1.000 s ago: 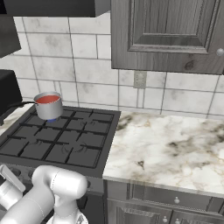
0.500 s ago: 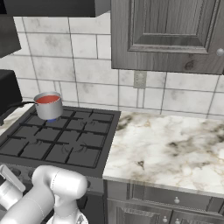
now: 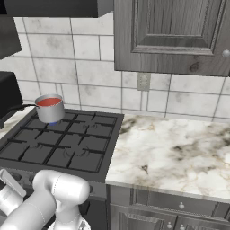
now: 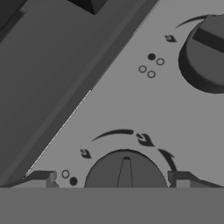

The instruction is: Wait until the marinara sauce is simmered to a deep red color and then turn off the stove.

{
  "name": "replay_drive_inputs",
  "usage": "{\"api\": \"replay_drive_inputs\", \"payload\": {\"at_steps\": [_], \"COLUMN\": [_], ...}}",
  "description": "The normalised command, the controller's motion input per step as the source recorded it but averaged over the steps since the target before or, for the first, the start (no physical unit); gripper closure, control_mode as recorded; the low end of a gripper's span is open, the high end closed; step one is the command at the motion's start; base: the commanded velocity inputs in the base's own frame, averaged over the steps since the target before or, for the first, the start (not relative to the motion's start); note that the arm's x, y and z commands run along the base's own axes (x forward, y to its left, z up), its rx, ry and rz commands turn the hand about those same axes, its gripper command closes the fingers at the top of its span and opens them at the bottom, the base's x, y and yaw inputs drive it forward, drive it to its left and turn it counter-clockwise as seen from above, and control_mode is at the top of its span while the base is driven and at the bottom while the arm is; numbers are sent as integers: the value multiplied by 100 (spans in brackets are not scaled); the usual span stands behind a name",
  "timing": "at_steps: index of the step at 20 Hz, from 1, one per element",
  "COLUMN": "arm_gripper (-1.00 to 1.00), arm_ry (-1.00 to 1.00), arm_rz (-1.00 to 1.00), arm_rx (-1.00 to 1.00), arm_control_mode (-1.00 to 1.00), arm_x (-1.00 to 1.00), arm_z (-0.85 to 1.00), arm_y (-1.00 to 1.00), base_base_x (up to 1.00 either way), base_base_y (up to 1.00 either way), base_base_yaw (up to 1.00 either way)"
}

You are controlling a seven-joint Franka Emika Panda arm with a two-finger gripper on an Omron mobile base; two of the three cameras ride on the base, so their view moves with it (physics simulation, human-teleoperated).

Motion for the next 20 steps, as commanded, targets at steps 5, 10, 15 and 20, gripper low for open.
{"api": "replay_drive_inputs", "payload": {"at_steps": [5,10,15,20], "arm_gripper": [-100,-100,-100,-100], "arm_ry": [0,0,0,0], "arm_rz": [0,0,0,0], "arm_rx": [0,0,0,0], "arm_control_mode": [-100,-100,-100,-100], "arm_x": [0,0,0,0], "arm_z": [0,0,0,0], "arm_y": [0,0,0,0], "base_base_x": [0,0,0,0], "base_base_y": [0,0,0,0], "base_base_yaw": [0,0,0,0]}}
